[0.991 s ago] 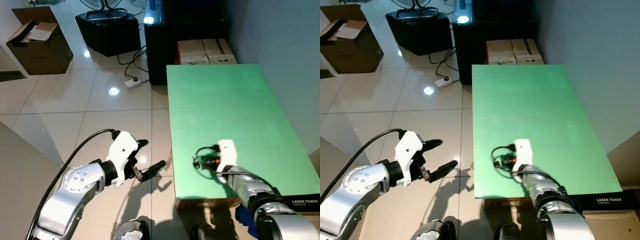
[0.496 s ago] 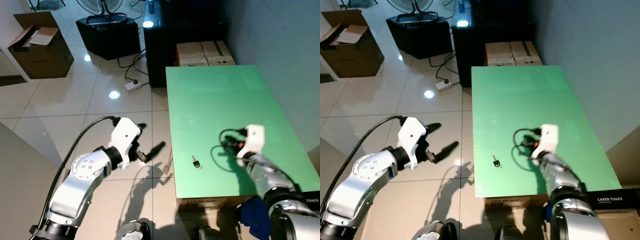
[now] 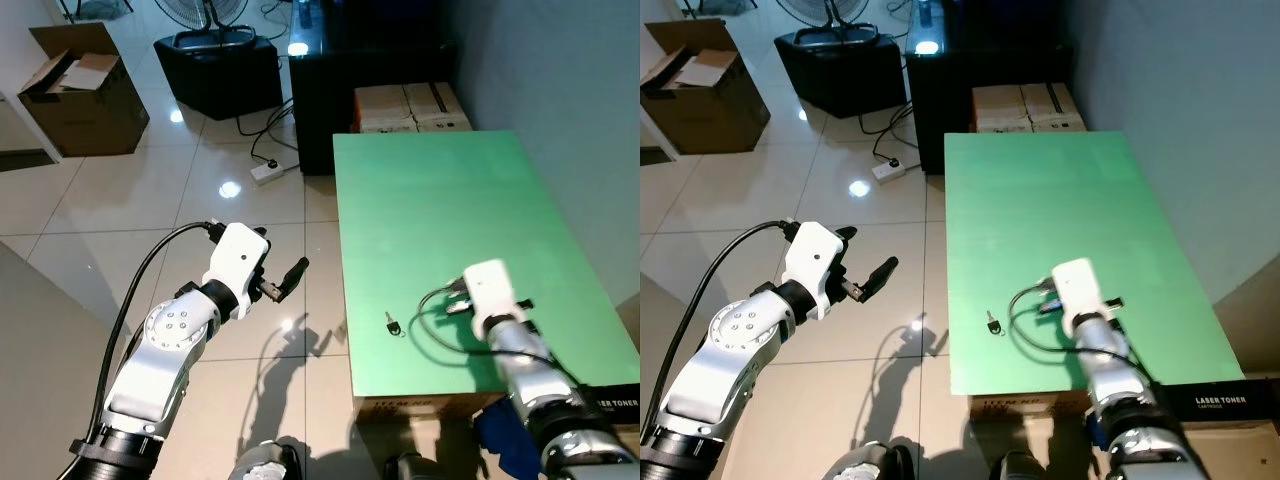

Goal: Hang keys on a hook

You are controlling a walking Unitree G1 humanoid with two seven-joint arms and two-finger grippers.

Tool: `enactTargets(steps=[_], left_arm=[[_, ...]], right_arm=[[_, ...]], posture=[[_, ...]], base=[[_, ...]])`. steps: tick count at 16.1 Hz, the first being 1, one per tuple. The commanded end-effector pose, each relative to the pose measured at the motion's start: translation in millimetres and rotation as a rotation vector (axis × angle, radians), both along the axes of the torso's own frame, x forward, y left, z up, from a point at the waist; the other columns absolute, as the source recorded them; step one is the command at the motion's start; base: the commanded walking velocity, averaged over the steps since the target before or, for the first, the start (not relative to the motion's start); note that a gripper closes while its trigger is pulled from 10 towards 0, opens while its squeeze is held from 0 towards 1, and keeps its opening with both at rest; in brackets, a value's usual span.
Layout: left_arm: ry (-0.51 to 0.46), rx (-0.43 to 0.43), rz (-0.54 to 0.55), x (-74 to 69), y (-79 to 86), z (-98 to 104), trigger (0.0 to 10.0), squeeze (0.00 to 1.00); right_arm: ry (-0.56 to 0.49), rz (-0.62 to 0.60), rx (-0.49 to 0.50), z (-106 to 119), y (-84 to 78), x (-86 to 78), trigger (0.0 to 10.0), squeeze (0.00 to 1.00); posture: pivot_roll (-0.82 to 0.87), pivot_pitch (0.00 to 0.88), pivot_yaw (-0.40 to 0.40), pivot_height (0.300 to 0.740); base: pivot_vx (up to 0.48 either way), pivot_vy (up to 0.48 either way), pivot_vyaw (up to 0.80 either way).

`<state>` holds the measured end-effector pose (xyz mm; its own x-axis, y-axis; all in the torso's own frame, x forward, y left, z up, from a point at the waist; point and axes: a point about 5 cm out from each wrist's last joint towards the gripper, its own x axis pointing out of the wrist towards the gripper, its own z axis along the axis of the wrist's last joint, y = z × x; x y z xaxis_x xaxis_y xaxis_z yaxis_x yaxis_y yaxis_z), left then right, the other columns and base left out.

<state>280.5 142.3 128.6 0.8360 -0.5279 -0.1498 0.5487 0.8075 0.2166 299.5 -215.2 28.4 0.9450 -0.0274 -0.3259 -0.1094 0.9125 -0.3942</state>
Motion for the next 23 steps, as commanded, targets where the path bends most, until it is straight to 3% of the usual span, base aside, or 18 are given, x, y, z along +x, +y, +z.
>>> enactTargets(steps=[1,3,5,8,11,12,13,16,17,19,22,23], left_arm=[[-0.009,0.012,0.0,0.5,3.0,0.7,10.0,0.0],[-0.017,0.01,-0.001,0.8,2.6,1.7,10.0,0.0],[-0.027,0.0,-0.001,1.4,2.2,3.6,10.0,0.0],[-0.003,0.001,-0.039,-2.7,-0.4,1.2,10.0,0.0],[-0.009,0.001,-0.042,-0.7,-0.8,3.2,10.0,0.0],[-0.015,-0.003,-0.042,0.6,-1.5,4.9,10.0,0.0],[-0.02,-0.008,-0.037,3.2,-2.2,5.5,10.0,0.0],[-0.03,-0.014,-0.038,5.3,-3.7,7.7,10.0,0.0],[-0.038,-0.018,-0.033,6.9,-3.3,9.8,10.0,0.0],[-0.03,-0.01,-0.035,5.0,-1.8,7.3,10.0,0.0],[-0.052,-0.02,-0.033,6.3,-4.1,9.9,10.0,0.0],[-0.047,-0.036,0.015,6.5,-5.7,5.5,10.0,0.0]], right_arm=[[-0.025,0.006,-0.021,-0.1,4.6,-1.2,0.0,0.0],[-0.1,0.03,-0.055,7.5,11.0,0.4,0.0,0.0],[-0.177,0.044,-0.185,17.0,12.0,1.1,0.0,0.0],[-0.178,0.076,-0.373,15.9,13.5,-2.7,0.0,0.0],[-0.189,0.087,-0.405,16.1,16.8,-6.4,0.0,0.0],[-0.223,0.086,-0.378,21.1,18.6,-5.7,0.0,0.0],[-0.317,0.046,-0.165,36.6,25.7,-2.9,0.0,0.0],[-0.447,0.006,-0.06,66.2,26.0,2.0,0.0,0.0],[-0.5,0.006,-0.01,87.7,29.3,5.0,0.0,0.0],[-0.458,0.029,0.105,88.1,39.0,5.7,0.0,0.0],[-0.318,0.112,0.247,69.7,54.3,3.9,0.0,0.0],[-0.174,0.181,0.247,47.8,64.9,-6.4,8.6,0.0]], posture=[[-0.05,0.083,0.078,0.74],[-0.05,0.081,0.079,0.74],[-0.04,0.081,0.079,0.74],[-0.04,0.086,0.083,0.74],[-0.05,0.082,0.089,0.74],[-0.05,0.082,0.088,0.74],[-0.05,0.071,0.084,0.74],[-0.06,0.064,0.075,0.74],[-0.06,0.071,0.072,0.74],[-0.06,0.069,0.081,0.74],[-0.06,0.065,0.087,0.74],[-0.07,0.063,0.092,0.74]], base=[[0.0,0.0,0.0],[0.0,0.0,0.0],[0.0,0.0,0.0],[0.0,0.0,0.0],[0.0,0.0,0.0],[0.0,0.0,0.0],[0.0,0.0,0.0],[0.0,0.0,0.0],[0.0,0.0,0.0],[0.0,0.0,0.0],[0.0,0.0,0.0],[0.0,0.0,0.0]])
